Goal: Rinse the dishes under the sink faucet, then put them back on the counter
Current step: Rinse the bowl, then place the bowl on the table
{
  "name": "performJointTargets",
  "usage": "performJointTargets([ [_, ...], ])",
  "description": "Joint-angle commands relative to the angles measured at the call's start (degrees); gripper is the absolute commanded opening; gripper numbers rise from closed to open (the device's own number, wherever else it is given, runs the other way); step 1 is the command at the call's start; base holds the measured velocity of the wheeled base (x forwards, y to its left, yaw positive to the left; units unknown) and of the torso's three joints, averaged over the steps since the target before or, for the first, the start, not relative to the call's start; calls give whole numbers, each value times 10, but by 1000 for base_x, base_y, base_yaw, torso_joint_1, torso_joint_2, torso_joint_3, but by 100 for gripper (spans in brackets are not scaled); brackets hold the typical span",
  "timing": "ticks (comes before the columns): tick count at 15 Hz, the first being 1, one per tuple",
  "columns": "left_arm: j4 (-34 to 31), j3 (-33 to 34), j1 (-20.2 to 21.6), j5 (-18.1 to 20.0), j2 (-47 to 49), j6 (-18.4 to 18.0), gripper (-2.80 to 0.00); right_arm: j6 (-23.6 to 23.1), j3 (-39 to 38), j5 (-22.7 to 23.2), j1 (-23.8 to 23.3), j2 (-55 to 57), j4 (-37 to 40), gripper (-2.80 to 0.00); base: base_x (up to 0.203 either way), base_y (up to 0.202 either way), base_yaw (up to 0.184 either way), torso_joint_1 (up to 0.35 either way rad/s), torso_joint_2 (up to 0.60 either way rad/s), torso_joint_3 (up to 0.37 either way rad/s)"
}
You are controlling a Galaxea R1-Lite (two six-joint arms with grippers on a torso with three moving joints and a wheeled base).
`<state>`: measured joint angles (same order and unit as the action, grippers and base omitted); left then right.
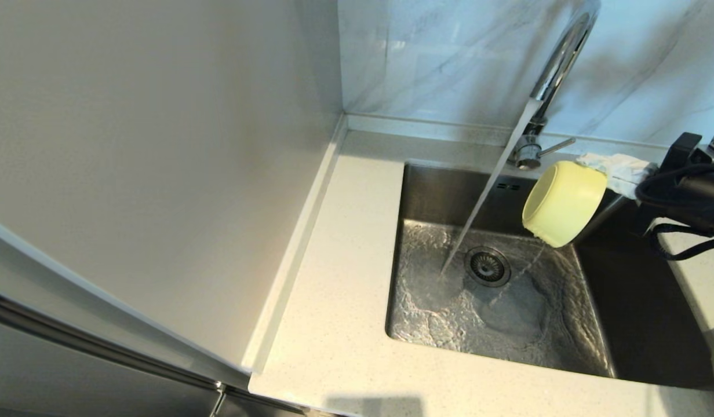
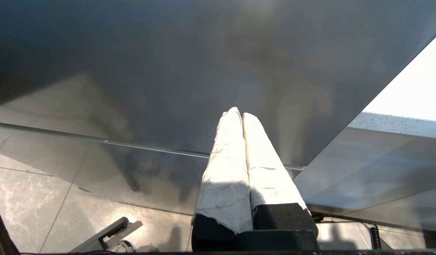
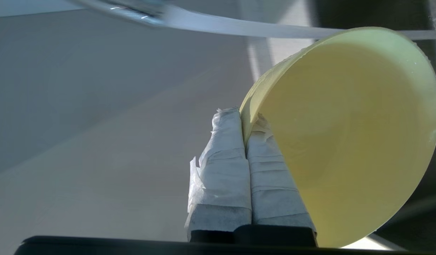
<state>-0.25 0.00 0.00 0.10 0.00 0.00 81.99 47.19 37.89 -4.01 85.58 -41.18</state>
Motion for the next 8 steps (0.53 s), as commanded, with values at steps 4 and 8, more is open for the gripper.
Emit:
performJointTargets([
  [4,0,0,0,0,0,0,-280,-5,116,21,-37,-67,3,-280,0,0,0,0,0,0],
  [8,0,0,0,0,0,0,-280,-62,19,30,-45,-49,11,-280,0,0,0,0,0,0],
])
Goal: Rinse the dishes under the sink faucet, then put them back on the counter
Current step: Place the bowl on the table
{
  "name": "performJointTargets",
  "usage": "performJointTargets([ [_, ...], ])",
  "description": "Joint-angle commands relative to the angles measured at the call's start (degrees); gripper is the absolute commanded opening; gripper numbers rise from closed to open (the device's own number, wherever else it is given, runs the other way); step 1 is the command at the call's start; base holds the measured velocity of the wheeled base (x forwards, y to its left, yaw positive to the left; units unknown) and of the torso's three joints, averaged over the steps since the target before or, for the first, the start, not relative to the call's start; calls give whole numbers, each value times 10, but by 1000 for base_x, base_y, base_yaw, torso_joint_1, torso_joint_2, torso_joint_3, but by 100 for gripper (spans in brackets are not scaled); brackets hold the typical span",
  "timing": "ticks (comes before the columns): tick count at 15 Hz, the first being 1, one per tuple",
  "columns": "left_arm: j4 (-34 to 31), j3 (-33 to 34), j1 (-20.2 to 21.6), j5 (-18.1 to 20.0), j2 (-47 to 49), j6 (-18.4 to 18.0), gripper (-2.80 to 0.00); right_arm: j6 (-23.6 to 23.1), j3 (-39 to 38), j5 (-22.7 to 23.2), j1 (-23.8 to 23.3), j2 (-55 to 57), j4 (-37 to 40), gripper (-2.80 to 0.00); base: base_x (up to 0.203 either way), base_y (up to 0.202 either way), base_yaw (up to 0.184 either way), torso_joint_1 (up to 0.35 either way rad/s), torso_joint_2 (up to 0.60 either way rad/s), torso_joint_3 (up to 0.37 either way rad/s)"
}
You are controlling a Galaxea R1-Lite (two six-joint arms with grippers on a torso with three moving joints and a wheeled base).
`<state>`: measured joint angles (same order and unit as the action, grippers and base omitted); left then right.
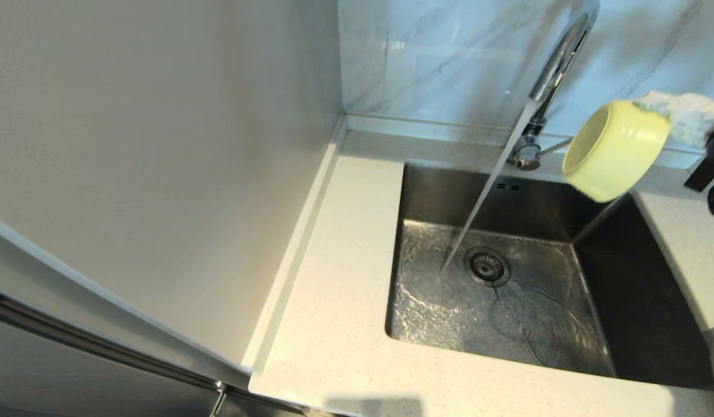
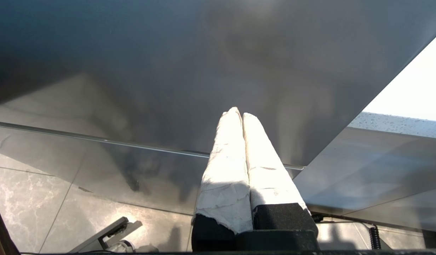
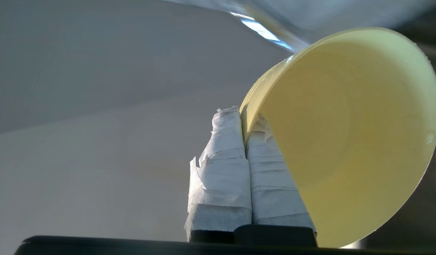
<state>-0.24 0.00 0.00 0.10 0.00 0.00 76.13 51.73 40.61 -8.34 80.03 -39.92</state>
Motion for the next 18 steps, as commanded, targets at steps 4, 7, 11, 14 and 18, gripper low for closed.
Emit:
performJointTargets([
  [4,0,0,0,0,0,0,-280,-78,-148,-4,-11,38,-8,-280,0,0,0,0,0,0],
  [7,0,0,0,0,0,0,-280,-232,-47,-13,-31,13,85,-280,0,0,0,0,0,0],
  [11,0,0,0,0,0,0,-280,-733,-11,-261,-37,20,347,-280,0,0,0,0,0,0],
  [14,0,0,0,0,0,0,-280,-946,30,-432,-40,54,373,-280,0,0,0,0,0,0],
  [18,0,0,0,0,0,0,-280,-1002,57,-546,-41,116,299,-280,0,0,0,0,0,0],
])
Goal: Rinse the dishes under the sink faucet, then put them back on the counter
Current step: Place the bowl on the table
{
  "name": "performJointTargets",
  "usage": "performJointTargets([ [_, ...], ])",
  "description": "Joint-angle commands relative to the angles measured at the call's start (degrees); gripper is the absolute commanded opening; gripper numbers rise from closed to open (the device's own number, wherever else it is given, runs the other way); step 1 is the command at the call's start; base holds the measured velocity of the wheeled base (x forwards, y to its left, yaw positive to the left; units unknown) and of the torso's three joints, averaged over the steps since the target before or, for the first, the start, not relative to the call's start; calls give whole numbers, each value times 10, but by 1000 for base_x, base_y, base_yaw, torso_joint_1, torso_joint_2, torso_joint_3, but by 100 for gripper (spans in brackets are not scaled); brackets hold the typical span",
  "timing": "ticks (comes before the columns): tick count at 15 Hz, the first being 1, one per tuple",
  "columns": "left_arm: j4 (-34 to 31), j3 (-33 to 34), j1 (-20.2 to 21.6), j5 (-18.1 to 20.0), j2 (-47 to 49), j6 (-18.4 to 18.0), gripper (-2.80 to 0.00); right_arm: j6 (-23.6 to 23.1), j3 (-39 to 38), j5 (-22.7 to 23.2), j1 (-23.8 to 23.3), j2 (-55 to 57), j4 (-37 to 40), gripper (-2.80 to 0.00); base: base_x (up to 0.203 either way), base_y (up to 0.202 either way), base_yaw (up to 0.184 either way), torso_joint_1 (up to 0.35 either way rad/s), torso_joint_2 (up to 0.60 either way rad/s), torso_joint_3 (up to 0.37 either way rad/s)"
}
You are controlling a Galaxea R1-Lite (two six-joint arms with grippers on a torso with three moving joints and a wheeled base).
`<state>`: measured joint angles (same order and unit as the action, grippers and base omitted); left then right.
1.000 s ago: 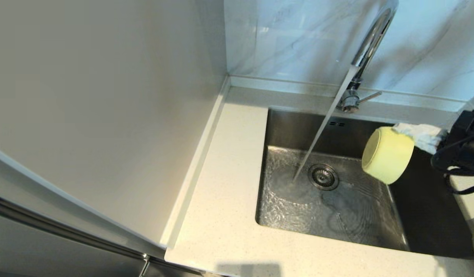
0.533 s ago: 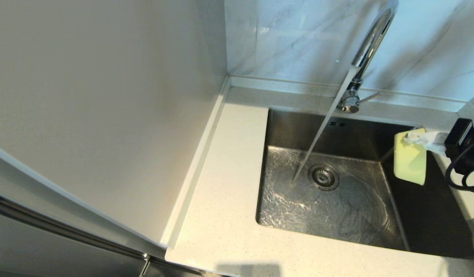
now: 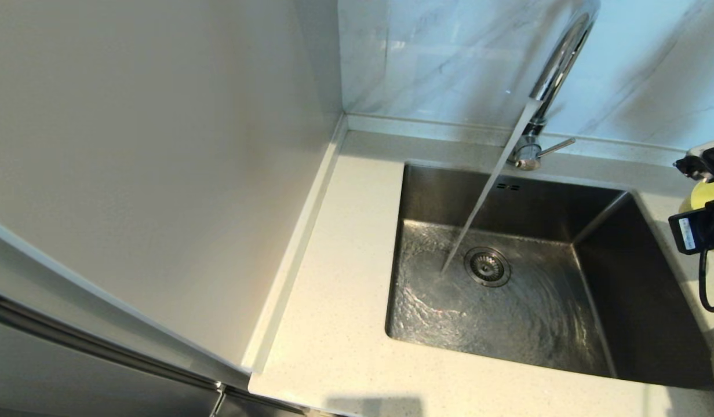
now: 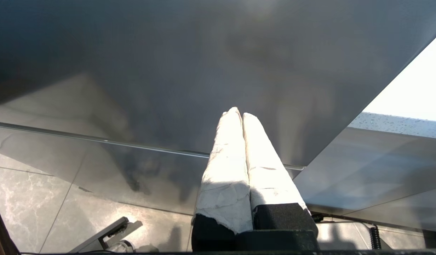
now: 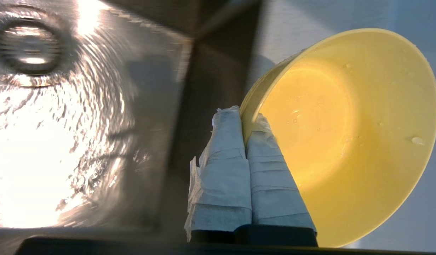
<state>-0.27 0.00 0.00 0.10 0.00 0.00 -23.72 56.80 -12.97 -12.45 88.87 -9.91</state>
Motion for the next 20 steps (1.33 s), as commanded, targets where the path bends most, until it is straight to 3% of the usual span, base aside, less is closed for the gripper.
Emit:
performJointTargets([
  [1,0,0,0,0,0,0,-280,-11,16,-17,-2,43,-3,-280,0,0,0,0,0,0],
  [6,0,0,0,0,0,0,-280,-15,49,-53,-26,127,-29,-280,0,0,0,0,0,0],
  [17,0,0,0,0,0,0,-280,-17,84,-75,-64,185,-58,-280,0,0,0,0,0,0],
  [18,0,0,0,0,0,0,-280,-17,83,-77,-64,189,-59,0,0,0,0,0,0,0],
  [20,0,0,0,0,0,0,-280,-16,83,-80,-65,189,-59,0,0,0,0,0,0,0],
])
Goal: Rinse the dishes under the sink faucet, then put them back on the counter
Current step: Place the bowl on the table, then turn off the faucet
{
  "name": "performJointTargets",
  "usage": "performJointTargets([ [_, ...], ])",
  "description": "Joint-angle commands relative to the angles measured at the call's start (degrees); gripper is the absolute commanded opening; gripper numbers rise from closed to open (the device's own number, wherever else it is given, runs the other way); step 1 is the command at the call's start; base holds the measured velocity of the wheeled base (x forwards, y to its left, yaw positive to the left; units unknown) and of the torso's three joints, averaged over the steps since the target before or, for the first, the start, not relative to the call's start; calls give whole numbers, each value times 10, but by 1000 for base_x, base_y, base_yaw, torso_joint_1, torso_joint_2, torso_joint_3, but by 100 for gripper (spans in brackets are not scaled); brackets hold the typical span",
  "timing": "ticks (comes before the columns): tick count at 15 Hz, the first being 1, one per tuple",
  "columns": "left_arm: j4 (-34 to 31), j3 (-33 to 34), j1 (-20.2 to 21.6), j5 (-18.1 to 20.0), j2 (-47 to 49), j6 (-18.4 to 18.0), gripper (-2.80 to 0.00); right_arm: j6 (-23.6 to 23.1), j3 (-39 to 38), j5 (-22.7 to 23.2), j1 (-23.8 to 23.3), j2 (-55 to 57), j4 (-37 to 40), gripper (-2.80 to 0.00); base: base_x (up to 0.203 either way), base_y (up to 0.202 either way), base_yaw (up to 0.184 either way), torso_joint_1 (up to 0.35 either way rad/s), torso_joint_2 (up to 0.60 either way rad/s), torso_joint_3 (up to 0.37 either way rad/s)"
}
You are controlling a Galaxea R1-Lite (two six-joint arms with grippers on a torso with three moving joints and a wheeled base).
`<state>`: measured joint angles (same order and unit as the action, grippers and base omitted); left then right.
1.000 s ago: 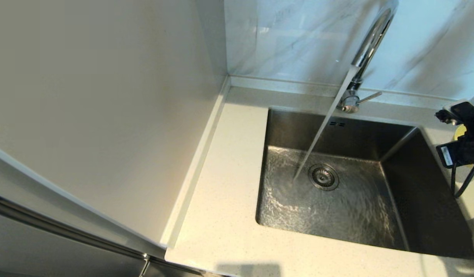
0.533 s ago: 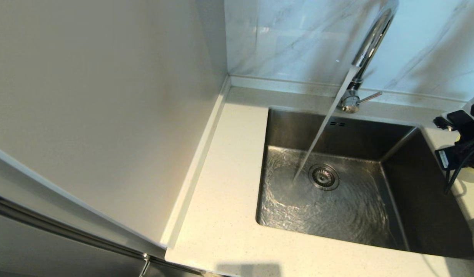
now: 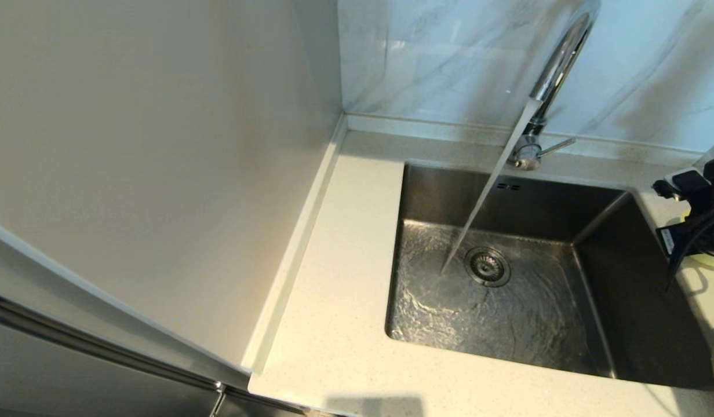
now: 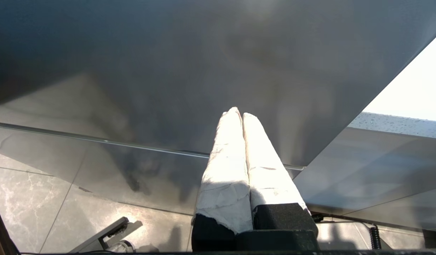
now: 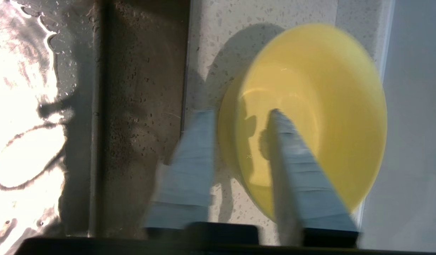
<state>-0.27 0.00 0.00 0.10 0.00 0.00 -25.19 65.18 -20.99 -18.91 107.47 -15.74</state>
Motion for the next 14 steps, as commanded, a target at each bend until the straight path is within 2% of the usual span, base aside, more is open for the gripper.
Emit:
performJointTargets([
  [1,0,0,0,0,0,0,-280,-1,0,-7,-1,6,-1,0,0,0,0,0,0,0],
  [6,0,0,0,0,0,0,-280,-1,-14,-10,0,-30,-42,0,0,0,0,0,0,0],
  [10,0,0,0,0,0,0,-280,2,-58,22,4,-126,-43,0,0,0,0,0,0,0],
  [14,0,0,0,0,0,0,-280,6,-137,38,23,-251,-42,0,0,0,0,0,0,0],
])
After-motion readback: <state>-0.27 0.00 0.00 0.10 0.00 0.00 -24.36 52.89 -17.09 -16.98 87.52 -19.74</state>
